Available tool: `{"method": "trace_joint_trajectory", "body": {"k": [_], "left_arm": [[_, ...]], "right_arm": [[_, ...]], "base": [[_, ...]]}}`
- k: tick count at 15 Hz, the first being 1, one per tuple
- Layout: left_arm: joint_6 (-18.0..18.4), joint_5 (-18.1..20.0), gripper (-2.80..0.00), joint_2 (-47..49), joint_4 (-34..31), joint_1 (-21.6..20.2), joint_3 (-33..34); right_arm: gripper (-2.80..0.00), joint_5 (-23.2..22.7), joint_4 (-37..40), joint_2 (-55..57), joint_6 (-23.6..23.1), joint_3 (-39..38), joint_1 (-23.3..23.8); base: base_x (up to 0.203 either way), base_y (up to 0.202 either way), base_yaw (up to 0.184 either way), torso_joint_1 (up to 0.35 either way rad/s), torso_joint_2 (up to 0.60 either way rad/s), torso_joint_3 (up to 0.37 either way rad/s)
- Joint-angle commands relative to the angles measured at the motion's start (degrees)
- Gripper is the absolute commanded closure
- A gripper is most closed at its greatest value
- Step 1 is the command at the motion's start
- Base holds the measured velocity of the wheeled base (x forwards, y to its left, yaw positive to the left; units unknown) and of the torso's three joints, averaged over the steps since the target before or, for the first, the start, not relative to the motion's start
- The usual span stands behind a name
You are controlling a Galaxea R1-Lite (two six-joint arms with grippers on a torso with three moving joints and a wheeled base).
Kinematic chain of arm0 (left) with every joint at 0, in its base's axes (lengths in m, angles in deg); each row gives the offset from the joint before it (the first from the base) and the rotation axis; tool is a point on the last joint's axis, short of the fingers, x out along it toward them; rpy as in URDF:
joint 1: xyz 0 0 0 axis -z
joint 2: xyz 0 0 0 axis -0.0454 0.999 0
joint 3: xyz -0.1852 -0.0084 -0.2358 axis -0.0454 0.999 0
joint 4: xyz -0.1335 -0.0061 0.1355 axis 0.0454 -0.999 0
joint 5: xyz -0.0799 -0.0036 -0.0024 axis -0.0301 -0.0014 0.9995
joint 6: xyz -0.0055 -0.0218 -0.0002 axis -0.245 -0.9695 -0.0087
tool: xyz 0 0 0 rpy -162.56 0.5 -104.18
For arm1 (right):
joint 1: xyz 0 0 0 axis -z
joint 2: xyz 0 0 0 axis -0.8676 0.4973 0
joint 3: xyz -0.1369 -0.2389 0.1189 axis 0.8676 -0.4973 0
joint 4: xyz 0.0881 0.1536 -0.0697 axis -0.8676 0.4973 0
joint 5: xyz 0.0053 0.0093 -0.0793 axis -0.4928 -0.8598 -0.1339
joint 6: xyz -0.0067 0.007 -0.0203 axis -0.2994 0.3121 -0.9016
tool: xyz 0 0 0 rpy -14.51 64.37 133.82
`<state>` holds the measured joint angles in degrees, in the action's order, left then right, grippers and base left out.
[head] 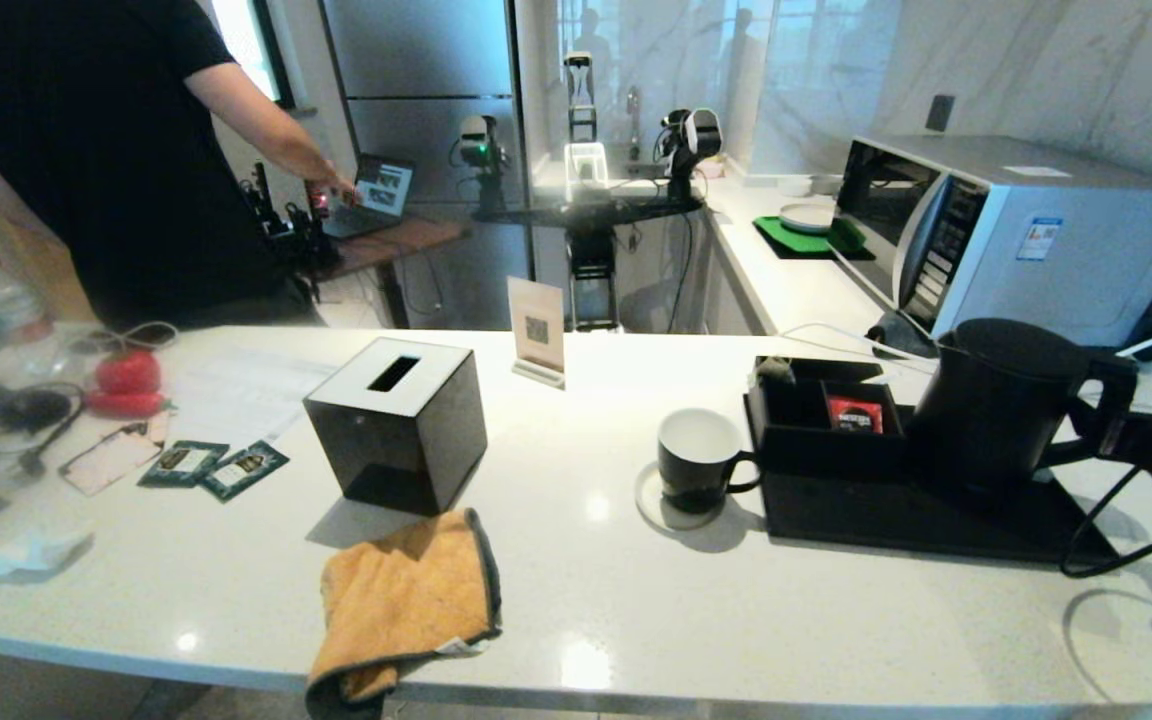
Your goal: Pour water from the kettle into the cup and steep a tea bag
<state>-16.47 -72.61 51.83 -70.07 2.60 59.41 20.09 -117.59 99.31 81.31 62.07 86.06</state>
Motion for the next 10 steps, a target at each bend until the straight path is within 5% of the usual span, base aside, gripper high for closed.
{"method": "trace_joint_trajectory", "body": {"k": [1,10], "left_arm": [[-0.02,0.02,0.0,0.09,0.02,0.0,0.0],[-0.02,0.02,0.0,0.09,0.02,0.0,0.0]], "right_arm": [[-2.8,-0.06,-0.47,1.4,0.0,1.98,0.05],[-2.8,-0.23,-0.47,3.46,0.32,6.32,-0.21]], "base": [[0.0,0.0,0.0,0.0,0.0,0.0],[0.0,0.0,0.0,0.0,0.0,0.0]]}}
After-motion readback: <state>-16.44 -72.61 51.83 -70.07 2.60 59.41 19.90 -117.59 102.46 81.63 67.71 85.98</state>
